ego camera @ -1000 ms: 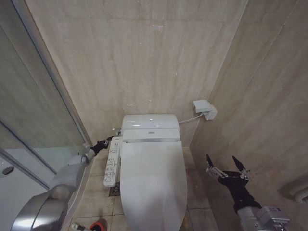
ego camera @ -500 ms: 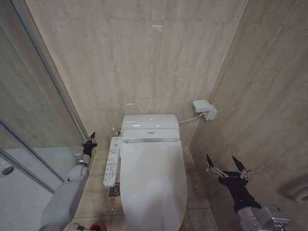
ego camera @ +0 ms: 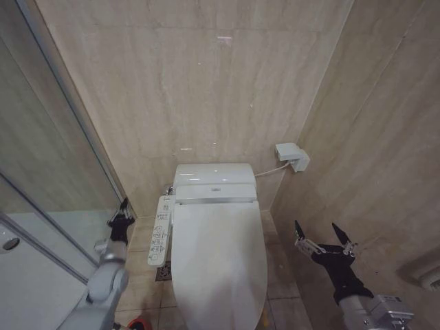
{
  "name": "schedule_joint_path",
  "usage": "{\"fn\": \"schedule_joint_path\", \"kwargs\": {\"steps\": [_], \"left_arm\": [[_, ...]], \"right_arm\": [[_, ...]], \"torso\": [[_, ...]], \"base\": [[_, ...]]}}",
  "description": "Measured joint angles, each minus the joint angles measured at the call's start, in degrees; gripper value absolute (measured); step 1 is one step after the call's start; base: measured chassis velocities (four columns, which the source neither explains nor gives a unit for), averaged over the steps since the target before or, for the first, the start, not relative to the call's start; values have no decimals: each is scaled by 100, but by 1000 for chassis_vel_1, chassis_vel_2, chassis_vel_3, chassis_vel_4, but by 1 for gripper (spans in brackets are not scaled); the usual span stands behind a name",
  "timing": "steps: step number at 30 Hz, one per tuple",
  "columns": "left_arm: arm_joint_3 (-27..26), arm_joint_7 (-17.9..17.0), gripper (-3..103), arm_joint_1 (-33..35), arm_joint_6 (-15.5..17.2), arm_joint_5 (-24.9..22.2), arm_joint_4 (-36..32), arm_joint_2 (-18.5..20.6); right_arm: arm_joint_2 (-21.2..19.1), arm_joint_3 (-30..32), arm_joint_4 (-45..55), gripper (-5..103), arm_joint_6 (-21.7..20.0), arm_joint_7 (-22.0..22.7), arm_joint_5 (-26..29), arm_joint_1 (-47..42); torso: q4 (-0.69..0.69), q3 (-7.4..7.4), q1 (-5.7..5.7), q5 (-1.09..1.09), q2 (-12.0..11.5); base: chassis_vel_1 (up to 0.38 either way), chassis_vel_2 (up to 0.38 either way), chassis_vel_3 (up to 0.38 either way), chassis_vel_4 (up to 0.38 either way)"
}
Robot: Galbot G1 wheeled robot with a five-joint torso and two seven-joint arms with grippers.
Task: Open the toilet lid, clean the toilet bowl with a toilet brush, close the toilet lid, and flush.
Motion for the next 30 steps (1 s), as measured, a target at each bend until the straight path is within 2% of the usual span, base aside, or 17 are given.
{"fn": "schedule_joint_path", "kwargs": {"steps": [6, 13, 24, 27, 30], "left_arm": [[-320, 26, 0, 591, -84, 169, -571, -214], [-625, -45, 0, 1468, -48, 204, -1626, -451], [-555, -138, 0, 2537, -56, 394, -2402, -965], [-568, -138, 0, 2758, -129, 470, -2499, -1081], [-470, -143, 0, 3034, -272, 739, -2660, -1279]], "right_arm": [[0, 0, 0, 100, 0, 0, 0, -1], [0, 0, 0, 100, 0, 0, 0, 0], [0, 0, 0, 100, 0, 0, 0, 0], [0, 0, 0, 100, 0, 0, 0, 0], [0, 0, 0, 100, 0, 0, 0, 0]], "torso": [[-3, 0, 0, 0, 0], [-4, 0, 1, 1, 0], [-2, 0, 1, 2, 0], [-1, 0, 0, 1, -1], [-3, 0, 1, 0, -1]], "base": [[0, 0, 0, 0], [0, 0, 0, 0], [0, 0, 0, 0], [0, 0, 0, 0], [0, 0, 0, 0]]}}
